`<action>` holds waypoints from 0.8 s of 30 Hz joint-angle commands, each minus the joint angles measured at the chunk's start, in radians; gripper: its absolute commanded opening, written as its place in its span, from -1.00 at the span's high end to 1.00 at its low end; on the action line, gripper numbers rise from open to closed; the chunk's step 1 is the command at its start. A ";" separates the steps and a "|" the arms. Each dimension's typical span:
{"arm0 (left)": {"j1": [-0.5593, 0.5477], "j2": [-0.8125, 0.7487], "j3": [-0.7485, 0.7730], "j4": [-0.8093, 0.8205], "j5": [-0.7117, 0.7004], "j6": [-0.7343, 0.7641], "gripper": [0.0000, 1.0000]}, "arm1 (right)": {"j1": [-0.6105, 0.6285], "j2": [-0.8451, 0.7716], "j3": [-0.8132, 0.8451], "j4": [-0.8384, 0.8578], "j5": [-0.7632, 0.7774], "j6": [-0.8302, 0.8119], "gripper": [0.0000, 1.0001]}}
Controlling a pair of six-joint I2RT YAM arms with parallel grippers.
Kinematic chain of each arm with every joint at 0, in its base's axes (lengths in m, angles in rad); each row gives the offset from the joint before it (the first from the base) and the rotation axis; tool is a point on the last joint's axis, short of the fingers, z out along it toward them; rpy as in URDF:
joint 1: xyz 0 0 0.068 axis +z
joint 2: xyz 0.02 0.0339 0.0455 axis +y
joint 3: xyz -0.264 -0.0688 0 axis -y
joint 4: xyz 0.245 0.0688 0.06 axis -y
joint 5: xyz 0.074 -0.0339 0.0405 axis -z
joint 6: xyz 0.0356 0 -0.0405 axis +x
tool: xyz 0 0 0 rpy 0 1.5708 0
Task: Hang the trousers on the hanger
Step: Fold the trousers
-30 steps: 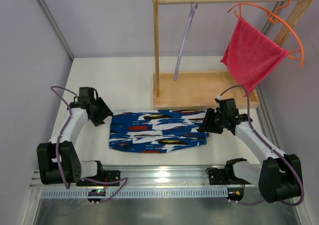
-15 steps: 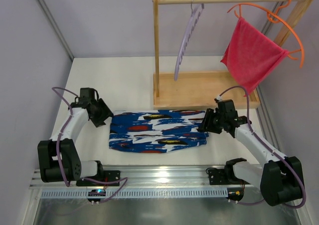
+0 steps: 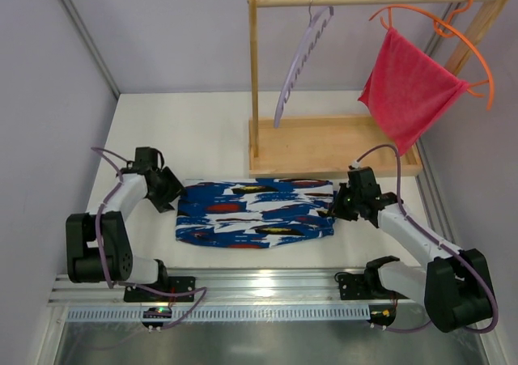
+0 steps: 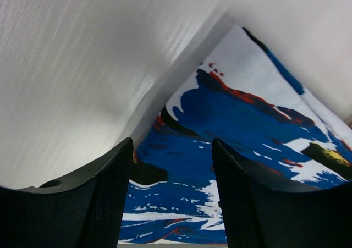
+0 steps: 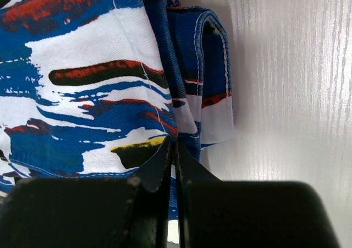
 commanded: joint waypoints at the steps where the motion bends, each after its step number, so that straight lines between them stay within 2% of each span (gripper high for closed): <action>1: 0.005 0.055 -0.011 0.013 -0.047 -0.032 -0.21 | 0.030 0.001 -0.019 -0.064 0.191 0.080 0.92; 4: 0.004 0.078 0.001 -0.007 -0.077 -0.039 -0.21 | 0.033 -0.025 -0.001 -0.135 0.273 0.107 0.92; 5: 0.005 0.086 0.009 -0.009 -0.074 -0.039 -0.21 | 0.031 -0.051 0.004 -0.155 0.332 0.129 0.85; 7: 0.004 0.069 0.010 -0.007 -0.054 -0.036 -0.19 | 0.033 -0.077 0.022 -0.218 0.362 0.142 0.41; 10: 0.002 -0.029 0.012 -0.013 -0.057 -0.001 -0.19 | 0.033 -0.146 0.095 -0.287 0.313 0.088 0.35; 13: 0.000 -0.123 0.061 -0.050 -0.056 0.029 -0.20 | 0.034 -0.218 0.215 -0.278 0.131 -0.028 0.23; 14: -0.003 -0.137 0.070 -0.050 -0.035 0.034 -0.20 | 0.034 -0.224 0.255 -0.252 0.077 -0.044 0.21; 15: -0.010 -0.147 0.087 -0.049 -0.009 0.034 -0.21 | 0.034 -0.207 0.273 -0.189 -0.061 -0.063 0.21; 16: -0.016 -0.146 0.090 -0.040 0.066 0.027 -0.20 | 0.038 -0.183 0.283 -0.143 -0.134 -0.062 0.22; 18: -0.044 -0.132 0.072 -0.017 0.125 0.002 -0.21 | 0.070 -0.088 0.301 -0.007 -0.316 -0.010 0.22; 20: -0.102 -0.118 0.041 0.029 0.166 -0.036 -0.21 | 0.114 -0.031 0.294 0.113 -0.394 0.037 0.22; 21: -0.113 -0.111 0.027 0.042 0.168 -0.047 -0.21 | 0.163 0.001 0.277 0.229 -0.438 0.068 0.22; 24: -0.124 -0.077 -0.050 0.103 0.194 -0.076 -0.22 | 0.256 0.110 0.207 0.412 -0.468 0.137 0.21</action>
